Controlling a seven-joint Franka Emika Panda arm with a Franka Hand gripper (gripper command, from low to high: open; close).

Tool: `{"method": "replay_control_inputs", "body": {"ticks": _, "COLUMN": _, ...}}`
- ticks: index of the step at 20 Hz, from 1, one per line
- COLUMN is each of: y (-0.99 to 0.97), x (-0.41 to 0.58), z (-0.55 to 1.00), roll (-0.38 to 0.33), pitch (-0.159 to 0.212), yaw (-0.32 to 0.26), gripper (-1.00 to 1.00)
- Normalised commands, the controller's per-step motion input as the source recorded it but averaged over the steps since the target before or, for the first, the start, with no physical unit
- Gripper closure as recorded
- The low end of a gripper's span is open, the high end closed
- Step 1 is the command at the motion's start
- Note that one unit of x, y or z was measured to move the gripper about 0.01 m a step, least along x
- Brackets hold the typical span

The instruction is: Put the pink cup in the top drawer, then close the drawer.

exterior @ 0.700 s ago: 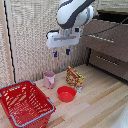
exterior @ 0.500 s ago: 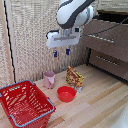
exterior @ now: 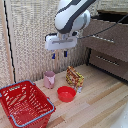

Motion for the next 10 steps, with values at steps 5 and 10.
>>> {"method": "replay_control_inputs", "body": {"ticks": 5, "y": 0.01, "x": 0.678, "z": -0.15, "roll": 0.000, "pitch": 0.054, "yaw": 0.000, "gripper": -1.00}}
{"method": "replay_control_inputs", "body": {"ticks": 10, "y": 0.05, "x": 0.583, "z": -0.16, "roll": -0.004, "pitch": 0.106, "yaw": 0.000, "gripper": -1.00}}
